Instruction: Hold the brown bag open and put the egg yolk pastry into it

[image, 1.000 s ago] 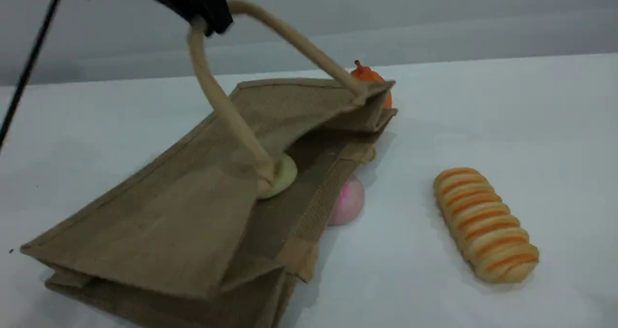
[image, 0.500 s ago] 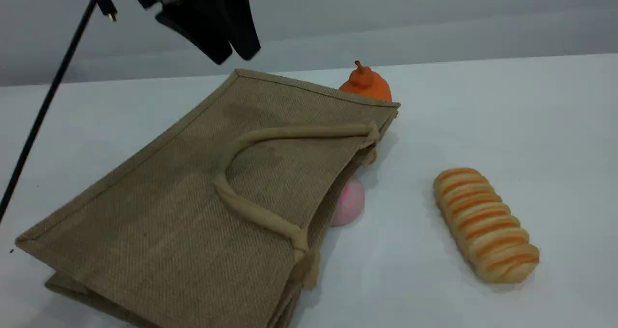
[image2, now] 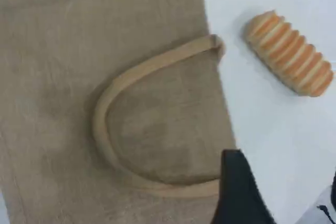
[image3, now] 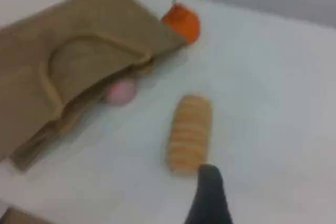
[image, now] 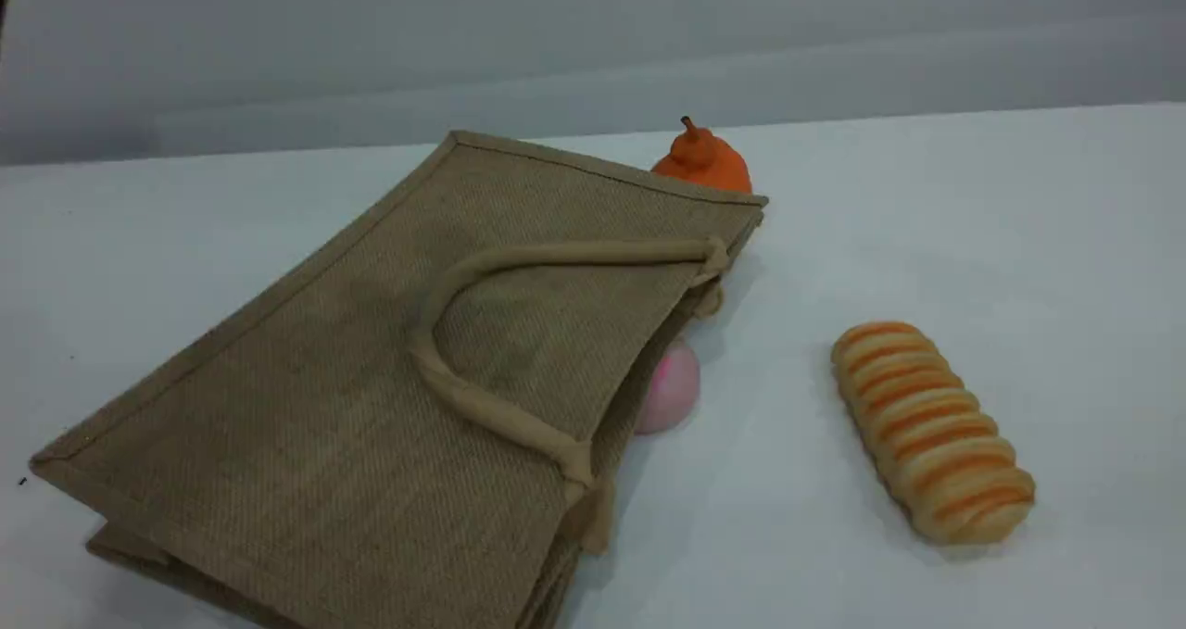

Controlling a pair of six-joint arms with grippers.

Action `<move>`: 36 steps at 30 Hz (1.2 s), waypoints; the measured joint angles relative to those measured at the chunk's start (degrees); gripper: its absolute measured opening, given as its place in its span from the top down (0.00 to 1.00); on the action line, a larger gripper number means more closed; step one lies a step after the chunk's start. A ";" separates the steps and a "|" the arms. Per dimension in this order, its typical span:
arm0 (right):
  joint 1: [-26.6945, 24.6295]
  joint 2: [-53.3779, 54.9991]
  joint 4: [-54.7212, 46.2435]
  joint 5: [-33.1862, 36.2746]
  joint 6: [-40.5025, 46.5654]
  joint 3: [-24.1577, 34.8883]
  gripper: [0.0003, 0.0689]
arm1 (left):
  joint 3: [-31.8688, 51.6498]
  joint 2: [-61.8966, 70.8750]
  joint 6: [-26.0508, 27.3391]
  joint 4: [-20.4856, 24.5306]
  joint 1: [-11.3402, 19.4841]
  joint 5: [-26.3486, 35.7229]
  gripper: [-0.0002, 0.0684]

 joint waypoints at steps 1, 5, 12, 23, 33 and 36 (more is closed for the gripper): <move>0.00 -1.22 0.71 0.15 0.00 1.47 0.31 | 0.00 -1.02 -0.56 1.30 -1.09 0.00 0.45; 0.00 -5.27 1.83 1.38 0.00 4.76 0.31 | 0.00 -5.21 -4.46 5.57 -5.80 0.05 0.45; 0.00 -7.73 -0.05 3.69 0.39 4.76 0.31 | 0.00 -10.93 -11.49 14.29 -14.25 -0.01 0.45; 0.00 -7.73 0.23 1.69 0.30 5.74 0.31 | 5.43 -17.76 -12.17 16.10 -19.11 -0.19 0.45; 0.00 -7.73 0.36 1.88 0.27 5.74 0.31 | 27.93 -33.36 -12.48 15.56 -19.11 -0.29 0.45; 0.00 -7.73 0.36 1.88 0.27 5.74 0.31 | 35.75 -40.02 -14.16 15.30 -19.11 -0.44 0.45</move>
